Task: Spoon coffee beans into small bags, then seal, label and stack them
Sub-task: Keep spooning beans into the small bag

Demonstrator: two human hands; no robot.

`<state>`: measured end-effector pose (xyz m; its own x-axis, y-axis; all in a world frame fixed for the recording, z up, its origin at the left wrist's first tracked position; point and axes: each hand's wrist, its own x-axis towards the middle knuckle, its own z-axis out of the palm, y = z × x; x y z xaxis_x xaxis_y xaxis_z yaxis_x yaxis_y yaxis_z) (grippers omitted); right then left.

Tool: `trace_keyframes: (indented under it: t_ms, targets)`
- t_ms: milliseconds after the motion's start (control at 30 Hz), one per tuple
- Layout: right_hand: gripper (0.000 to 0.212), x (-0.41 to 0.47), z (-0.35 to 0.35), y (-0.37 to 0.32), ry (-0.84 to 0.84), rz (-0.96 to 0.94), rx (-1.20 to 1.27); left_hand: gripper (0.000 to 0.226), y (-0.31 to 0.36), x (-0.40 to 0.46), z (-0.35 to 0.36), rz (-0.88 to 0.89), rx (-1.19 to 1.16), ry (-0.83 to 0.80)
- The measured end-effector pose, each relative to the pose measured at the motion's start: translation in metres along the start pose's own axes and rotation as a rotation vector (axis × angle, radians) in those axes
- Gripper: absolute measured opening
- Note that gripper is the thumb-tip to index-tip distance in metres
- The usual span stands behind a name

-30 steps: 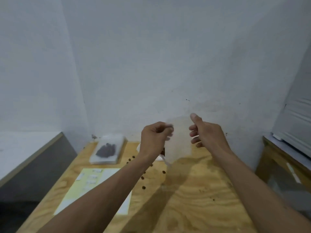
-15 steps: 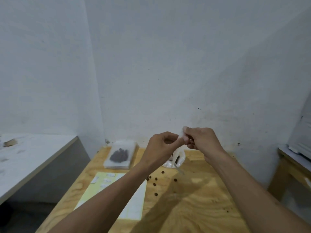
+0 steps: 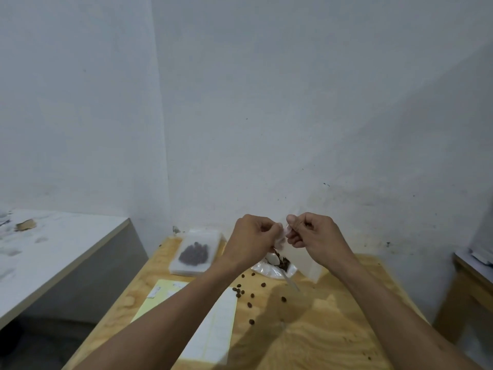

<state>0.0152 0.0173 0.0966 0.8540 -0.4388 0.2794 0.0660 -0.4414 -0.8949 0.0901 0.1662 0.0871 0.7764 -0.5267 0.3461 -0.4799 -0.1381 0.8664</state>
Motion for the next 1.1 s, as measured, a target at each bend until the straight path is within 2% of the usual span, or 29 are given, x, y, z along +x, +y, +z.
trace_keyframes:
  t_ms: [100,333,467,533,633,733,833,867,967,1000,1033,1100]
  targets:
    - [0.033,0.006,0.002,-0.001,-0.025,0.011,-0.05,0.029,-0.006,0.004,0.002,0.098,0.169,0.08]
    - [0.026,0.015,0.012,-0.001,-0.051,0.074,-0.124,0.049,-0.024,0.018,0.014,0.13,0.265,0.235]
    - [0.028,0.008,0.023,-0.001,-0.058,0.082,-0.177,0.039,-0.028,0.031,0.003,0.083,0.232,0.377]
    - [0.03,0.007,0.024,0.001,-0.03,0.089,-0.154,0.037,-0.027,0.033,-0.001,0.081,0.224,0.385]
    - [0.034,0.015,0.02,-0.001,0.024,0.154,-0.039,0.037,-0.027,0.024,0.002,0.194,0.228,0.333]
    - [0.026,0.018,0.017,-0.008,0.002,0.208,0.028,0.035,-0.025,0.016,0.008,0.39,0.302,0.314]
    - [0.02,0.023,0.012,-0.01,-0.016,0.187,-0.001,0.03,-0.017,0.013,0.005,0.394,0.236,0.251]
    - [0.018,0.024,0.009,-0.009,-0.007,0.169,-0.03,0.036,-0.014,0.012,0.001,0.348,0.206,0.158]
    - [0.013,0.025,0.003,-0.009,-0.048,0.149,-0.019,0.107,-0.013,0.014,-0.012,0.221,0.328,-0.238]
    - [0.013,0.024,0.002,-0.01,-0.077,0.149,-0.015,0.122,-0.013,0.016,-0.015,0.234,0.418,-0.315]
    - [0.022,0.022,0.001,-0.01,-0.114,0.148,-0.012,0.129,-0.014,0.018,-0.018,0.263,0.503,-0.349]
    - [0.042,0.019,0.0,-0.009,-0.163,0.136,-0.03,0.123,-0.02,0.024,-0.018,0.346,0.586,-0.297]
